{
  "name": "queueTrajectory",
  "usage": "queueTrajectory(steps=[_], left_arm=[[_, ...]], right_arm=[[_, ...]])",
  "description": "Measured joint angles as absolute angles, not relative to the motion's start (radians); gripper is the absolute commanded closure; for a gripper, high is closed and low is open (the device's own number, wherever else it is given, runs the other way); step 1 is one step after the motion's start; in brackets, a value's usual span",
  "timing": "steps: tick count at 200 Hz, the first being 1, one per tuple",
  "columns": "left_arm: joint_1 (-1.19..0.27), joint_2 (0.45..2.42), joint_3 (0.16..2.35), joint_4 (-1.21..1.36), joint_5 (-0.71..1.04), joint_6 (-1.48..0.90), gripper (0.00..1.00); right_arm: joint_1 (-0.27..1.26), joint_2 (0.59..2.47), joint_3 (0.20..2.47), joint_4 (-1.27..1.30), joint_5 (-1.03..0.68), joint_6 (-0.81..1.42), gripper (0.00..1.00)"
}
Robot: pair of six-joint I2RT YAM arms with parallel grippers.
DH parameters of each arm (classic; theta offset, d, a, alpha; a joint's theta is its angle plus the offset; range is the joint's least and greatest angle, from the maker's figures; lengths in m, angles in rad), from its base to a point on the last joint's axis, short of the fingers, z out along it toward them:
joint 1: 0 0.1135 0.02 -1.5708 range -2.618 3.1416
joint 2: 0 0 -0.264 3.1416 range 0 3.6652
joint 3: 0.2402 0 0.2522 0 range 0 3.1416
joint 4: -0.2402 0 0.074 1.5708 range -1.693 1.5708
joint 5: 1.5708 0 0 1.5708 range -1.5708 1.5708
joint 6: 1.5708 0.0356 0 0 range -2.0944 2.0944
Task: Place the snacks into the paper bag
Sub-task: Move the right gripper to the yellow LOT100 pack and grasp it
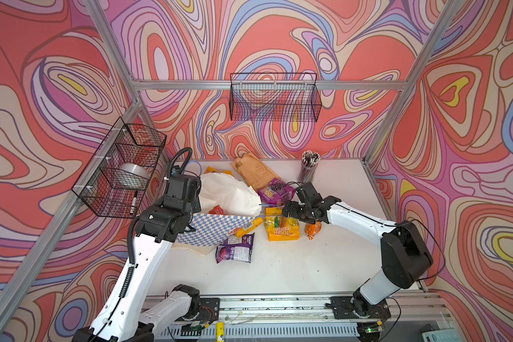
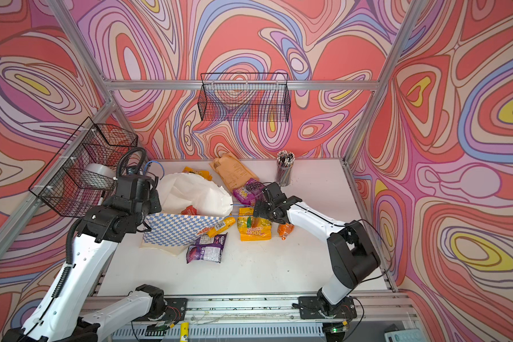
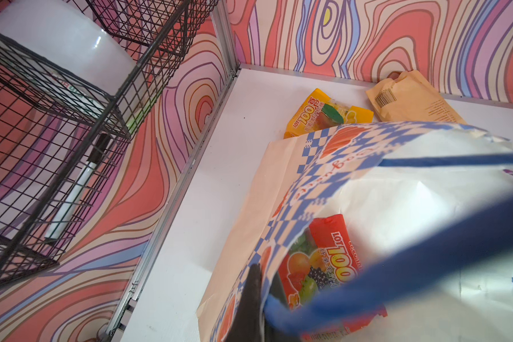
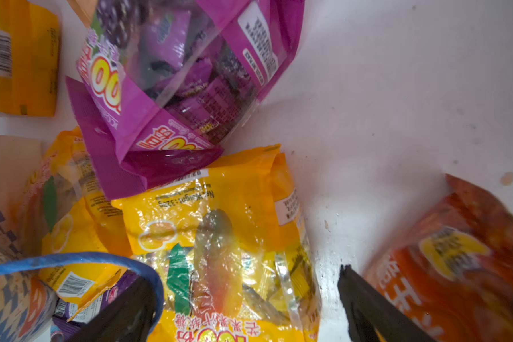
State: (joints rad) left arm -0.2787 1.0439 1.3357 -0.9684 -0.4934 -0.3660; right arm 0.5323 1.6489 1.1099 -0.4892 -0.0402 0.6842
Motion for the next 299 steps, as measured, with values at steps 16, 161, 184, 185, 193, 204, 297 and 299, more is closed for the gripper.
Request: queueTrajectory(steps=[16,161,184,185,193,204,297,299], left_arm=[[-0.28,1.048,1.336,-0.968,-0.491,-0.366,1.0],[-0.28,1.05,1.329,-0.974,-0.522,-0.355,1.0],[-0.28,1.047,1.329,-0.984,-0.545,-0.347,1.0],[-0.28,1.047,1.329,-0.985,-0.546,-0.346,1.0],[-0.279,1.047,1.33,-0.992,-0.555,-0.343,1.0],[-0.276,1.047,1.331,-0.997,-0.566,-0.339,1.0],[-0.248,1.045,1.335,-1.006,-0.545,-0.324,1.0],[-0.248,1.045,1.335,-1.006,-0.538,-0.324,1.0]], right_arm=[[0.526,1.659,1.11,-0.488,-0.08,0.665,0.02],[0.496,1.447,1.159,-0.492,-0.231,0.624,0.05],[0.476,1.494,1.093,-0.474,-0.236,0.668,0.04],[0.476,1.496,1.092,-0.472,-0.236,0.67,0.04],[0.47,1.518,1.08,-0.456,-0.241,0.686,0.03],[0.466,1.54,1.064,-0.425,-0.25,0.709,0.02],[0.443,1.596,0.988,-0.389,-0.157,0.772,0.03],[0.441,1.597,0.986,-0.389,-0.157,0.77,0.03]])
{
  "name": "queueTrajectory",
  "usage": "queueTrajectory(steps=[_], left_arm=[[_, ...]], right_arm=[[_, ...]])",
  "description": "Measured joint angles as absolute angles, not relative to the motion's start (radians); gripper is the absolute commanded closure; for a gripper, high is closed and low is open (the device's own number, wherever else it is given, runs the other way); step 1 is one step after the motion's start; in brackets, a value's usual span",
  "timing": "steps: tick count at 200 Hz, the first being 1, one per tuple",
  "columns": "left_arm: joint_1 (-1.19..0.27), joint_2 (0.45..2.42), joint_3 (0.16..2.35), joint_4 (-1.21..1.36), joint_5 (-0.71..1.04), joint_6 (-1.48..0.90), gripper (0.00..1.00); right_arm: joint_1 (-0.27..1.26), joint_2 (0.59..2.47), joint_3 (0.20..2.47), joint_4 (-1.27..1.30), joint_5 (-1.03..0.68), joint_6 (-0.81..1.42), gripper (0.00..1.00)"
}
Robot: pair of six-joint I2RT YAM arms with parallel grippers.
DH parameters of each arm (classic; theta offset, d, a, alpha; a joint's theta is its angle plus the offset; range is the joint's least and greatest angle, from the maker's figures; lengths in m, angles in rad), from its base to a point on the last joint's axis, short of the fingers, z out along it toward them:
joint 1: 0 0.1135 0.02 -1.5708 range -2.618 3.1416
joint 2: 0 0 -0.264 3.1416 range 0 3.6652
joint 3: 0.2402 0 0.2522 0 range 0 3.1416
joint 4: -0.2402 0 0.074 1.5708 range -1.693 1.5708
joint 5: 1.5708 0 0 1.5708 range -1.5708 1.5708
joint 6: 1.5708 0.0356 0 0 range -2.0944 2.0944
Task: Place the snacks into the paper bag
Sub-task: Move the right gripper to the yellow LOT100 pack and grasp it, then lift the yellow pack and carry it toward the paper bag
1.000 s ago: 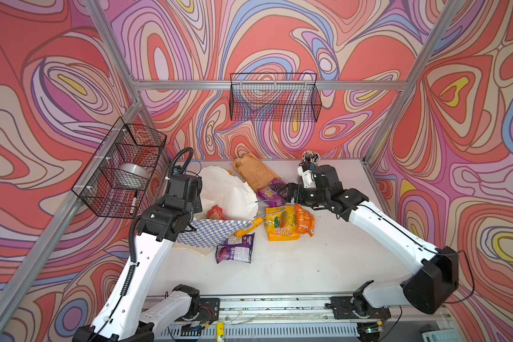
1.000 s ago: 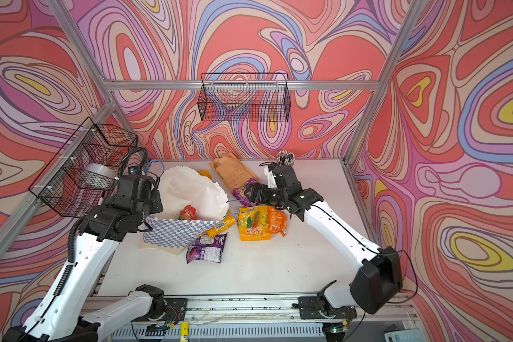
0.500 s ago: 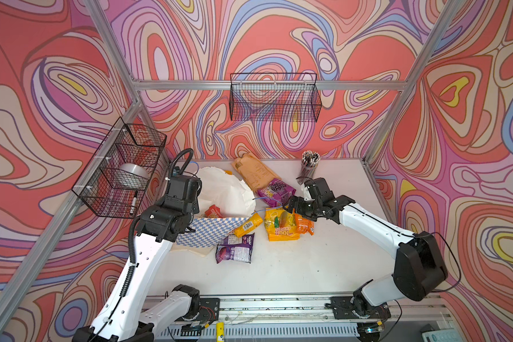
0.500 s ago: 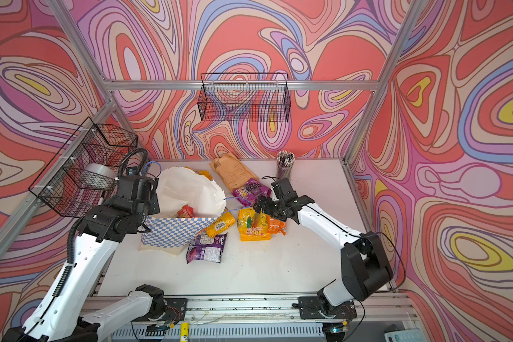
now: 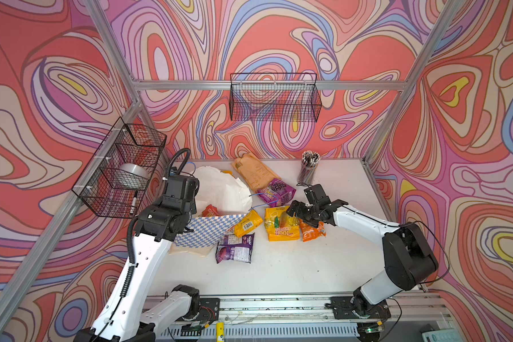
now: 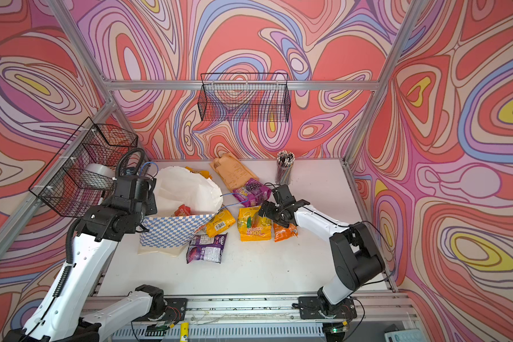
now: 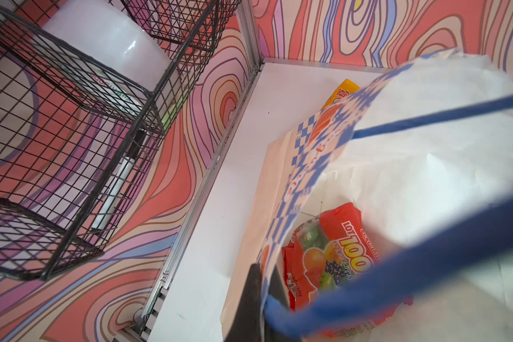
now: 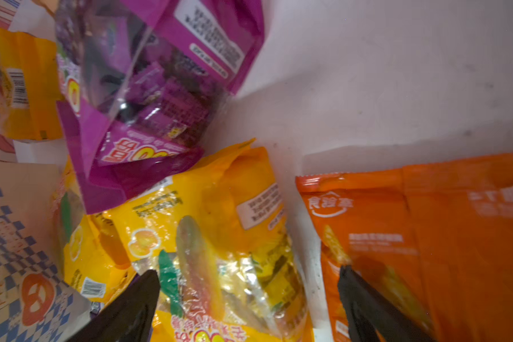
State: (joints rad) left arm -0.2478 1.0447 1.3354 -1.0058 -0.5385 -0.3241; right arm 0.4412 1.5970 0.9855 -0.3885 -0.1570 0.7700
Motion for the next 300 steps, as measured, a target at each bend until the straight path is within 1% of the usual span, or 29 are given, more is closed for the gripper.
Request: queueTrajectory(steps=[56,83,91,94,95,101,102,103,104,107,108,109,110,111,112,115,116,123,124,126,128,129,136,160,197,219,256,276,300], left_arm=[[-0.248,1.036,1.335,-0.998,-0.415,-0.316,1.0],[-0.248,1.038,1.336,-0.999,-0.354,-0.313,1.0],[-0.248,1.04,1.339,-0.999,-0.337,-0.312,1.0],[-0.248,1.042,1.34,-0.999,-0.329,-0.31,1.0],[-0.248,1.042,1.341,-0.999,-0.326,-0.31,1.0],[-0.248,1.043,1.343,-0.999,-0.316,-0.308,1.0],[-0.248,1.044,1.343,-0.999,-0.313,-0.307,1.0],[-0.248,1.044,1.343,-0.999,-0.313,-0.307,1.0],[-0.248,1.044,1.344,-0.999,-0.311,-0.307,1.0],[-0.248,1.044,1.345,-1.0,-0.306,-0.307,1.0],[-0.248,1.045,1.346,-1.0,-0.303,-0.306,1.0],[-0.248,1.045,1.347,-1.0,-0.3,-0.306,1.0],[-0.248,1.045,1.347,-1.0,-0.3,-0.306,1.0],[-0.248,1.045,1.347,-1.0,-0.299,-0.305,1.0],[-0.248,1.045,1.348,-1.0,-0.297,-0.305,1.0],[-0.248,1.047,1.349,-1.002,-0.291,-0.303,1.0],[-0.248,1.047,1.35,-1.002,-0.289,-0.302,1.0],[-0.248,1.05,1.357,-1.009,-0.276,-0.298,1.0],[-0.248,1.05,1.357,-1.009,-0.276,-0.298,1.0],[-0.248,1.051,1.359,-1.009,-0.274,-0.298,1.0],[-0.248,1.053,1.36,-1.01,-0.27,-0.296,1.0],[-0.248,1.053,1.36,-1.01,-0.27,-0.296,1.0],[-0.248,1.056,1.364,-1.013,-0.257,-0.291,1.0],[-0.248,1.067,1.374,-1.025,-0.207,-0.28,1.0],[-0.248,1.077,1.403,-1.055,-0.151,-0.265,1.0],[-0.247,1.082,1.417,-1.068,-0.115,-0.258,1.0],[-0.247,1.082,1.418,-1.073,-0.062,-0.254,1.0],[-0.247,1.082,1.418,-1.074,-0.047,-0.253,1.0],[-0.247,1.089,1.418,-1.074,-0.038,-0.254,1.0]], right_arm=[[0.44,1.677,0.968,-0.293,-0.286,0.702,0.08],[0.44,1.739,0.969,-0.266,-0.325,0.676,0.22],[0.44,1.752,0.971,-0.253,-0.332,0.671,0.28],[0.44,1.755,0.972,-0.249,-0.334,0.664,0.31],[0.44,1.757,0.972,-0.248,-0.335,0.667,0.34],[0.44,1.758,0.973,-0.24,-0.339,0.66,0.4],[0.44,1.758,0.973,-0.239,-0.34,0.663,0.43],[0.44,1.758,0.973,-0.239,-0.34,0.663,0.43],[0.44,1.759,0.973,-0.237,-0.34,0.67,0.47],[0.44,1.759,0.973,-0.234,-0.345,0.657,0.52],[0.44,1.759,0.973,-0.234,-0.345,0.657,0.52],[0.44,1.758,0.973,-0.231,-0.346,0.663,0.56],[0.44,1.758,0.973,-0.23,-0.346,0.667,0.56],[0.44,1.758,0.973,-0.229,-0.346,0.669,0.6],[0.44,1.758,0.973,-0.228,-0.347,0.666,0.6],[0.44,1.758,0.973,-0.223,-0.353,0.658,0.66],[0.44,1.758,0.973,-0.223,-0.353,0.658,0.7],[0.44,1.755,0.973,-0.209,-0.367,0.662,0.83],[0.44,1.755,0.973,-0.209,-0.367,0.662,0.83],[0.44,1.753,0.973,-0.207,-0.369,0.664,0.88],[0.44,1.751,0.974,-0.204,-0.375,0.661,0.89],[0.44,1.748,0.974,-0.201,-0.378,0.659,0.92],[0.44,1.734,0.975,-0.193,-0.396,0.662,1.0],[0.451,1.652,0.978,-0.215,-0.394,0.665,1.0],[0.446,1.513,0.995,-0.404,-0.265,0.661,1.0],[0.446,1.424,1.064,-0.533,-0.149,0.641,1.0],[0.456,1.326,1.246,-0.615,-0.046,0.564,1.0],[0.523,1.322,1.35,-0.595,0.011,0.491,1.0],[0.675,1.365,1.447,-0.527,0.03,0.381,1.0]])
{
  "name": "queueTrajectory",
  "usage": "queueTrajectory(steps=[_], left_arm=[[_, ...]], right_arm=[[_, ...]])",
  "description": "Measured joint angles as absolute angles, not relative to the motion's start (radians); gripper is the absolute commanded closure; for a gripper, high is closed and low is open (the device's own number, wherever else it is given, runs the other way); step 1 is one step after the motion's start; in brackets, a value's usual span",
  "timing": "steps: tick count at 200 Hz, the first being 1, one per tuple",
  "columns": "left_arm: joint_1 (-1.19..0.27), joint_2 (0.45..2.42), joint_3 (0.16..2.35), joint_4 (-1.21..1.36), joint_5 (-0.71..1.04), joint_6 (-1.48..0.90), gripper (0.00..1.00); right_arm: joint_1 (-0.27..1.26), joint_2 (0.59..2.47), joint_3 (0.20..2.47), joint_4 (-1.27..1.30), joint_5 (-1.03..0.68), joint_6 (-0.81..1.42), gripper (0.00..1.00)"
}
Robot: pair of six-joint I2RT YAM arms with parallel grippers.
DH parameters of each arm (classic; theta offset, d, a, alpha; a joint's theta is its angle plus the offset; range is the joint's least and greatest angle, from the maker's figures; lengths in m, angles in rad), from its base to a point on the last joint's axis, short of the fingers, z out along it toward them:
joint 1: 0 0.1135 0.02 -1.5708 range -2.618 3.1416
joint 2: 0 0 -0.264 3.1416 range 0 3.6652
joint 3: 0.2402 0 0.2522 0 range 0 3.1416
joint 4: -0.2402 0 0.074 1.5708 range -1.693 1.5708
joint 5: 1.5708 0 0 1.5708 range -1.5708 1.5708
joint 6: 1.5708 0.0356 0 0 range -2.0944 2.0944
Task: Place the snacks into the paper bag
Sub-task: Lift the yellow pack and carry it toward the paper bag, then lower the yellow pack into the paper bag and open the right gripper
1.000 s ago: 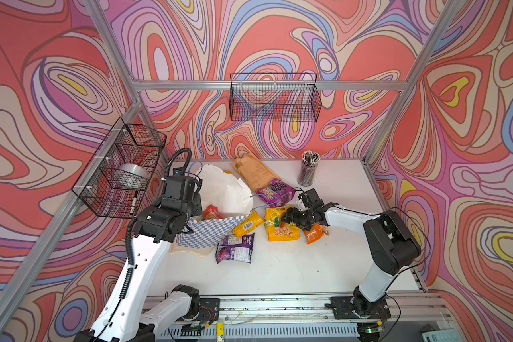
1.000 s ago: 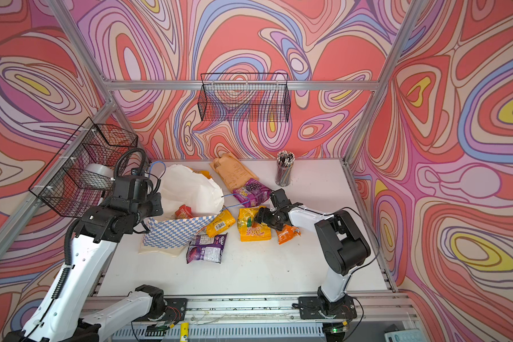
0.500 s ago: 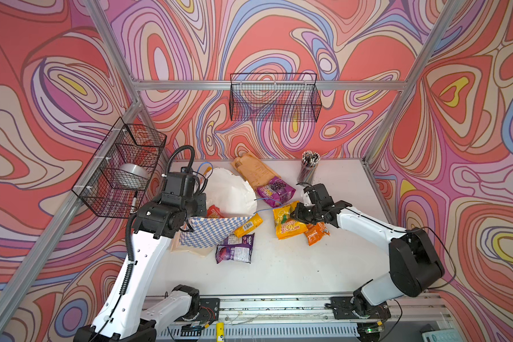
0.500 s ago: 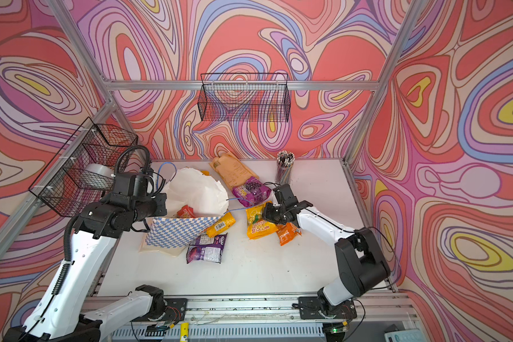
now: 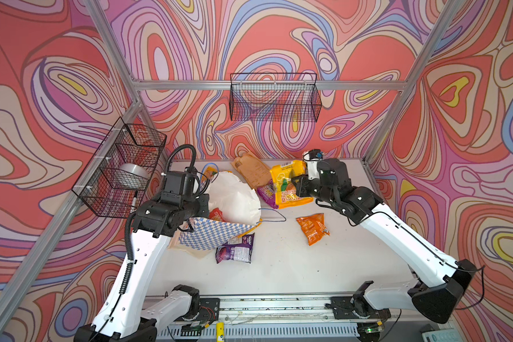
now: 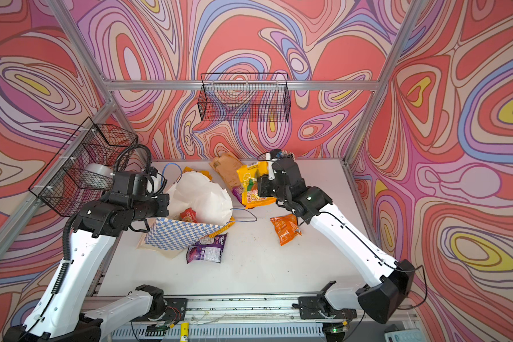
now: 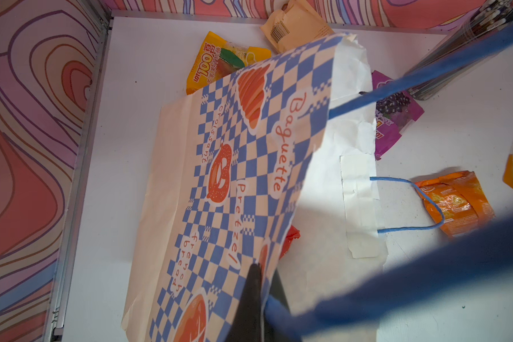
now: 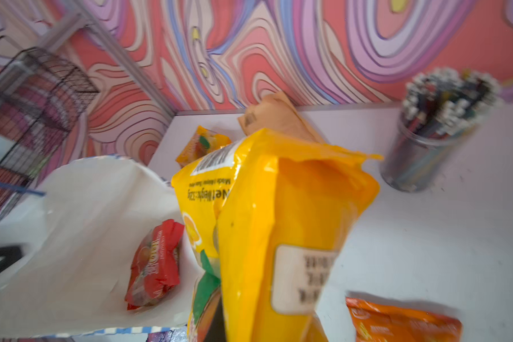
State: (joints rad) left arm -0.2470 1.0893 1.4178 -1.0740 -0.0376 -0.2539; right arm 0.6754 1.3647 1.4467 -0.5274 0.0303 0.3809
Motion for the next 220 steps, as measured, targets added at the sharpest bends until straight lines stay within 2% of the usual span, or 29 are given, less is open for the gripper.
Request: queueTrajectory(steps=[31,121,164,220], left_arm=[[-0.247,1.105,1.418,-1.074,-0.029,-0.254,1.0],[-0.247,1.108,1.418,-1.074,-0.017,-0.255,1.0],[-0.247,1.108,1.418,-1.074,0.001,-0.257,1.0],[-0.247,1.108,1.418,-1.074,0.011,-0.258,1.0]], right_arm=[[0.787,1.485,1.48,-0.402,-0.025,0.241,1.0],[0.881,1.724,1.375,-0.077,-0.137,-0.107,1.0],[0.891,1.866,1.367,0.094,-0.145,-0.171,1.0],[0.891,2.053,1.486,0.265,-0.12,-0.205,1.0]])
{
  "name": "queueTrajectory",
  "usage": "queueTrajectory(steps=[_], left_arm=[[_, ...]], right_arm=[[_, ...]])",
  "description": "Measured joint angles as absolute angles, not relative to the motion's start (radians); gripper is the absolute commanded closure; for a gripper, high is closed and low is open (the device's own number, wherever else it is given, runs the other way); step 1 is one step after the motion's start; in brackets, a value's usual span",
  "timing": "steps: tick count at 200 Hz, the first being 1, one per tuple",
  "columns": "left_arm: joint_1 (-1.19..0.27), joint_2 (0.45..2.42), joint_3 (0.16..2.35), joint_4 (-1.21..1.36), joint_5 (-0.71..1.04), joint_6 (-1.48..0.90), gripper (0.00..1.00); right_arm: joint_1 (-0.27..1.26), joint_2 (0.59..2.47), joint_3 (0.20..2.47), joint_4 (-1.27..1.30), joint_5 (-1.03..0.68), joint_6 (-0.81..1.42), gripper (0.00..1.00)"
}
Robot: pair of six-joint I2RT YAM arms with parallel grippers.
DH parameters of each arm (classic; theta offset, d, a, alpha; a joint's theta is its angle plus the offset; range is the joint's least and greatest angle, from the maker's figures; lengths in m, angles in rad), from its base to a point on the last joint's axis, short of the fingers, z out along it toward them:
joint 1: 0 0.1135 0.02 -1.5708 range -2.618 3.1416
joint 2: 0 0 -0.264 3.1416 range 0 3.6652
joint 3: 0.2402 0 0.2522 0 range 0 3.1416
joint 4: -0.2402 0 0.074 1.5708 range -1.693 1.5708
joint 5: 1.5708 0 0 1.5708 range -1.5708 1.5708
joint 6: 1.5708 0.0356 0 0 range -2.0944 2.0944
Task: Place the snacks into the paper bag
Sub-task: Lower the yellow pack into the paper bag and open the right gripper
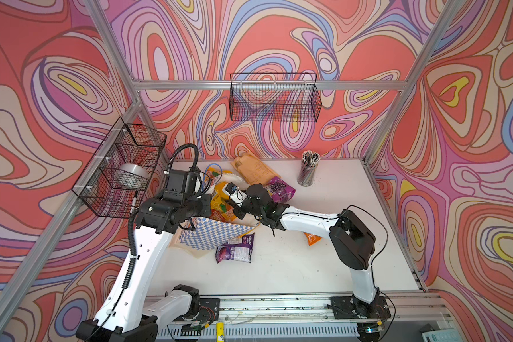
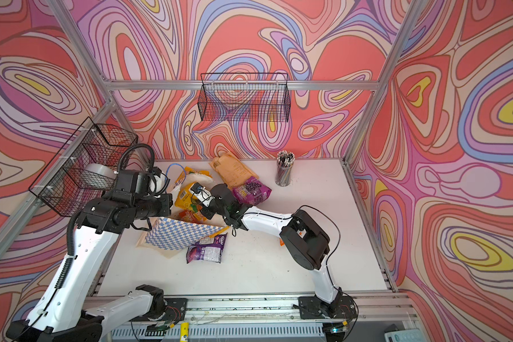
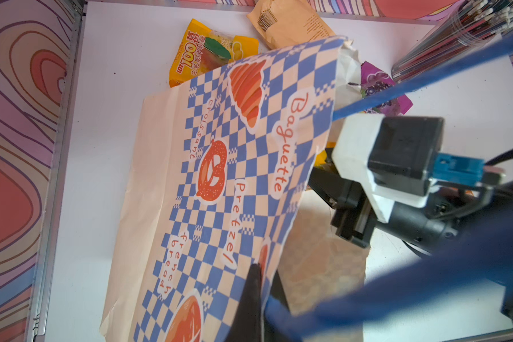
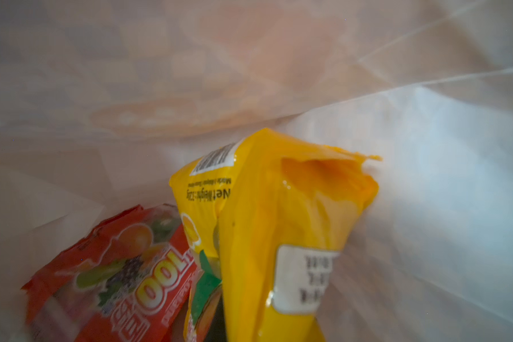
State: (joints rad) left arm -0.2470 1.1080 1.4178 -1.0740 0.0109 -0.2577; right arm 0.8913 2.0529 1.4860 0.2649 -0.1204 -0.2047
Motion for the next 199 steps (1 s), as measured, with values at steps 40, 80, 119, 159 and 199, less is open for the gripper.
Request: queueTrajectory(steps=[40,80,119,159,199], left_arm=[[-0.247,1.111,1.418,-1.074,0.01,-0.258,1.0],[-0.247,1.126,1.419,-1.074,0.012,-0.265,1.0],[-0.247,1.129,1.42,-1.071,-0.019,-0.274,1.0],[-0.247,1.129,1.421,-1.066,-0.054,-0.296,1.0],[-0.248,1.13,1.42,-1.055,-0.108,-0.323,1.0]], right_arm=[[0.892,2.156,1.587,0.306,-0.136,-0.196,1.0],[0.911,2.229,1.663,0.274,-0.183,-0.173,0.66],[0.934,2.27,1.758,0.16,-0.255,-0.136,0.25],[0.936,2.234,1.782,0.032,-0.292,-0.132,0.02],[0.937,2.132,1.812,-0.119,-0.293,-0.103,0.01]])
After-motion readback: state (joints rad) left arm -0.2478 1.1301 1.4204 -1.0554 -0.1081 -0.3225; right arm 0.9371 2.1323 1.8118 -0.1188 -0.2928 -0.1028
